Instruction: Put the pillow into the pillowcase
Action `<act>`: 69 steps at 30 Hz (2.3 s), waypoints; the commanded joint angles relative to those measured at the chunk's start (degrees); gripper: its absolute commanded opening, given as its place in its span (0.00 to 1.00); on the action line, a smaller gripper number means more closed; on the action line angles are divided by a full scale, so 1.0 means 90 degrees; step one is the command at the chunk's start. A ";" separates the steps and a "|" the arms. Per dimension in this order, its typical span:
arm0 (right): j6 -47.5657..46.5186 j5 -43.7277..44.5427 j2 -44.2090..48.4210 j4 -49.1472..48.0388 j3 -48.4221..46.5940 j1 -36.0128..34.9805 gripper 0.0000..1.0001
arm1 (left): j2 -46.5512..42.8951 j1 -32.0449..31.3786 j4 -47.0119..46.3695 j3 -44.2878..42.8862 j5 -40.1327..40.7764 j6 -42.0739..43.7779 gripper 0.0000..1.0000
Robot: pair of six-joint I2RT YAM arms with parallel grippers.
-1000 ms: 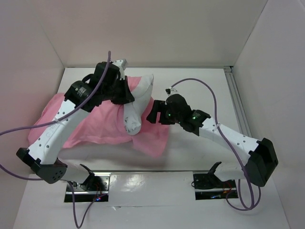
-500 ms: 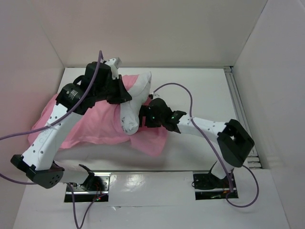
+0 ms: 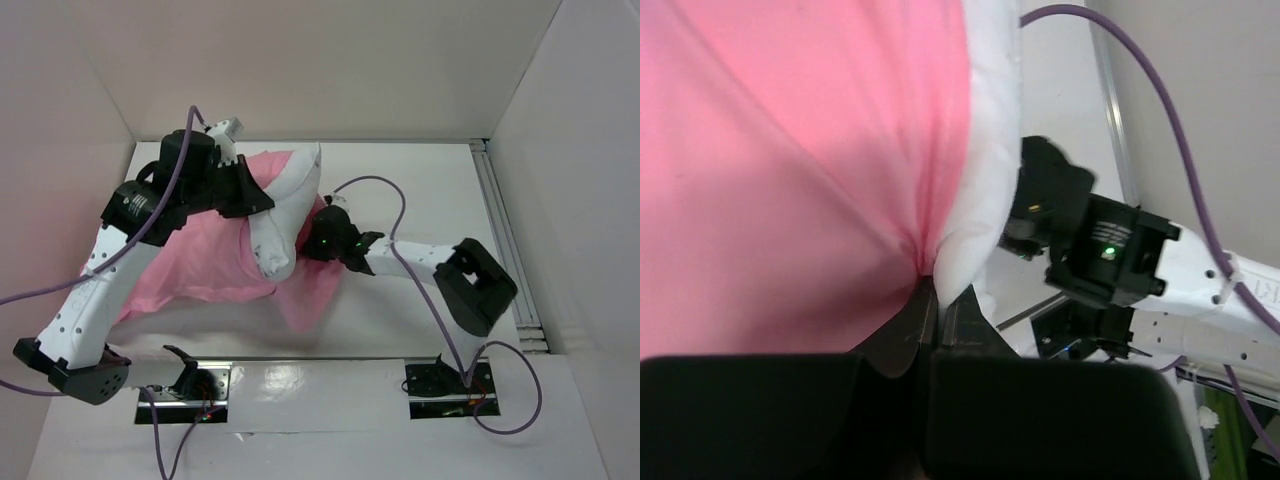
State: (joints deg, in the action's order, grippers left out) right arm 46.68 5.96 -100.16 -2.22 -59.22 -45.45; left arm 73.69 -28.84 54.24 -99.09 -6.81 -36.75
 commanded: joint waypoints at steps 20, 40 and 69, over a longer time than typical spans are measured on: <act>-0.0626 -0.0116 0.3726 0.3037 0.0788 0.1007 0.03 | -0.0327 0.0333 -0.1026 0.2436 0.1517 -0.0759 0.00; -0.0577 0.0940 0.3202 0.3594 0.0753 0.1465 0.10 | 0.0427 0.0031 -0.0947 0.2776 0.0953 -0.0144 0.00; 0.0283 0.2892 -0.0210 0.3000 -0.0179 -0.0332 0.39 | -0.0229 -0.0487 -0.1379 0.2915 0.0971 -0.1054 0.00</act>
State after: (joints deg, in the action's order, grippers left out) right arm 46.87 27.11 -102.56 24.82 -60.69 -50.54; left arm 75.29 -33.47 42.02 -70.48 0.84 -45.21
